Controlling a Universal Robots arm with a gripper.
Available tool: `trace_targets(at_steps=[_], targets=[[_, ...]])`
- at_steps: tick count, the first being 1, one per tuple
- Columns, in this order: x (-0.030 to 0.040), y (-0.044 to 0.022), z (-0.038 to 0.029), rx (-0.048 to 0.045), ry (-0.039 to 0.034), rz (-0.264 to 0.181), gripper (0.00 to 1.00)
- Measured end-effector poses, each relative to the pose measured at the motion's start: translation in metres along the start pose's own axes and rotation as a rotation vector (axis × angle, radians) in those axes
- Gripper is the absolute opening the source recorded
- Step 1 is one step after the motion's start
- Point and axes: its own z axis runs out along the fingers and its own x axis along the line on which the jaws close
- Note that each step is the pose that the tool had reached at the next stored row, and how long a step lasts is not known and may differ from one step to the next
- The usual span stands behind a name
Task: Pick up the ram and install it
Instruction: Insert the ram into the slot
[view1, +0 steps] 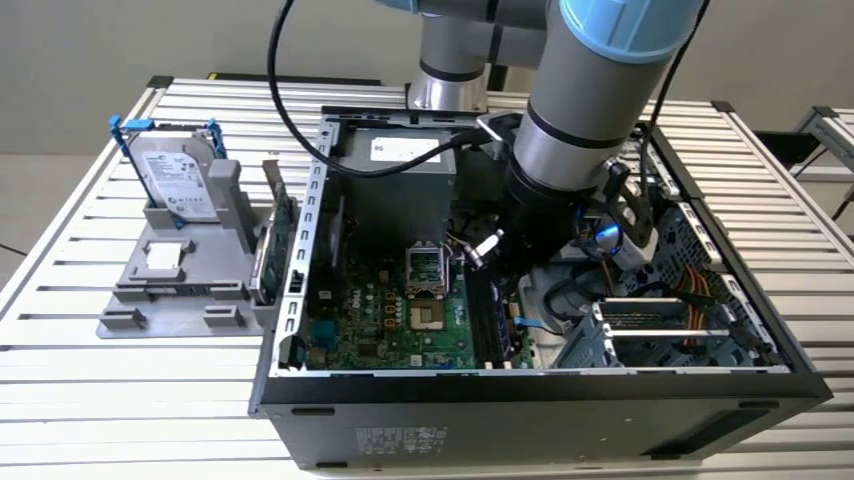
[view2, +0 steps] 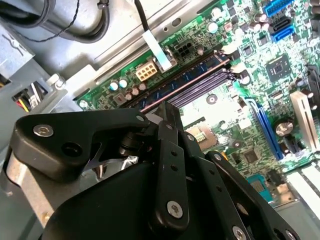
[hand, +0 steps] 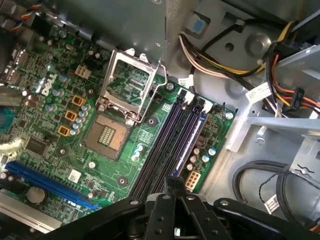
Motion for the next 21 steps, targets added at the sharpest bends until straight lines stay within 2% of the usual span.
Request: trace_targets(at_steps=[7,17,21], targets=[[-0.0003,0.0006,0.0002,-0.0023,-0.0005,-0.064,0.00],[-0.0004,0.0008,0.0004,-0.0054,-0.0003,-0.198,0.00],[-0.0003,0.0007,0.0005,-0.0055,0.0007,-0.267,0.00]])
